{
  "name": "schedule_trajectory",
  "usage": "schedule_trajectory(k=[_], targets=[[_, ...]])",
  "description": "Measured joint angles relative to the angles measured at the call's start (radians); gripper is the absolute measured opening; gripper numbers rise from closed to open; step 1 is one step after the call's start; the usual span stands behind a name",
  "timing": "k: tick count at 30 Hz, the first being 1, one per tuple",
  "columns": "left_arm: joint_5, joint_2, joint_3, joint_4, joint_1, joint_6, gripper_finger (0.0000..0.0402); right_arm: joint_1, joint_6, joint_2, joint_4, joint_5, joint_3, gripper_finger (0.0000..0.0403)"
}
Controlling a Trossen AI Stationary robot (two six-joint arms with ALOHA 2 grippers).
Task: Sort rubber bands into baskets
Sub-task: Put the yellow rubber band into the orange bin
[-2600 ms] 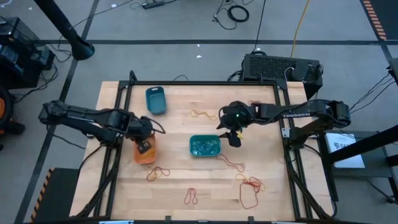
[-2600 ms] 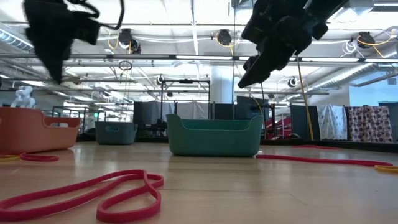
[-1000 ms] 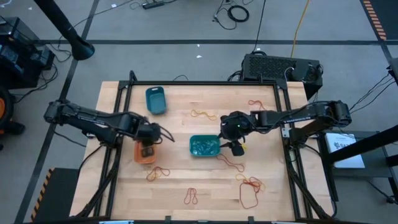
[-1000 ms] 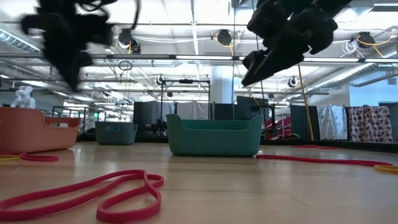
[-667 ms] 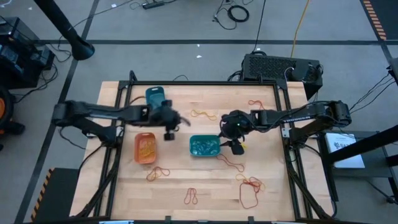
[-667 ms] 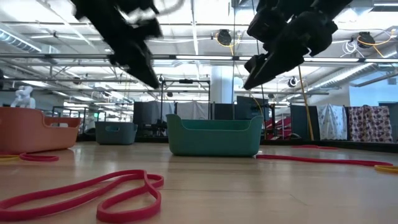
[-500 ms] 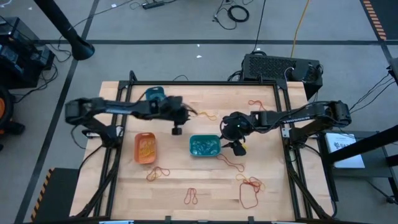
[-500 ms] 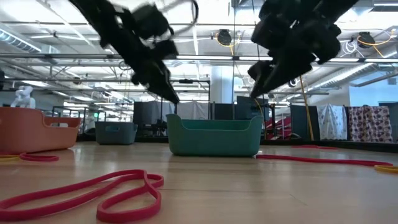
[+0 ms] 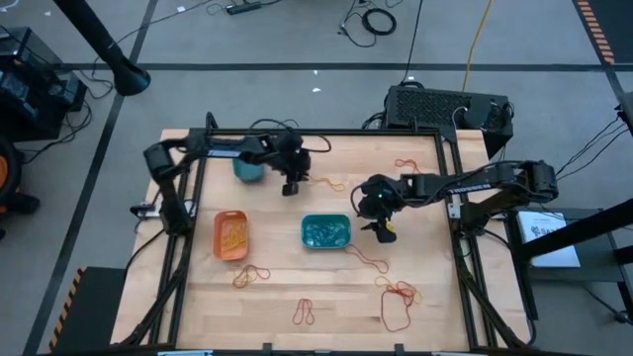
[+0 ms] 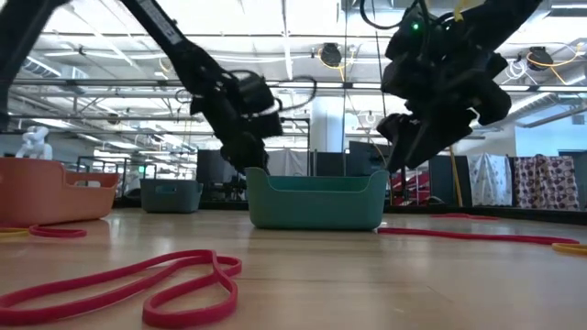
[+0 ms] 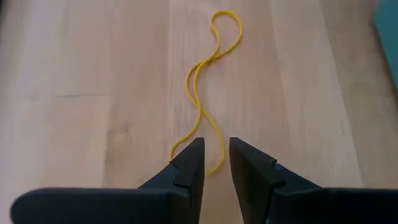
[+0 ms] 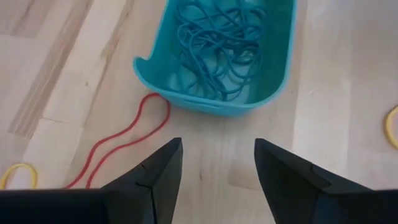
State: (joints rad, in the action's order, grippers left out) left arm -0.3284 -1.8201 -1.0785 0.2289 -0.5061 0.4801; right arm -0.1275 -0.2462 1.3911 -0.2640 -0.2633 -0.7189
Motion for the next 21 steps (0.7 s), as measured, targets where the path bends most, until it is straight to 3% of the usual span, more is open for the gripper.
schedule_trajectory(k=[3, 10, 21], targets=[[-0.037, -0.058, -0.047, 0.042, -0.008, 0.002, 0.0081, -0.018, -0.018, 0.0, 0.005, 0.0, 0.0, 0.0193], [-0.009, -0.123, -0.113, 0.05, -0.009, -0.003, 0.0081, -0.057, -0.006, 0.0, 0.004, 0.001, 0.0, 0.0193], [-0.019, -0.166, -0.115, 0.121, 0.012, -0.045, 0.0081, -0.058, 0.035, 0.0, 0.16, -0.004, 0.123, 0.0193]])
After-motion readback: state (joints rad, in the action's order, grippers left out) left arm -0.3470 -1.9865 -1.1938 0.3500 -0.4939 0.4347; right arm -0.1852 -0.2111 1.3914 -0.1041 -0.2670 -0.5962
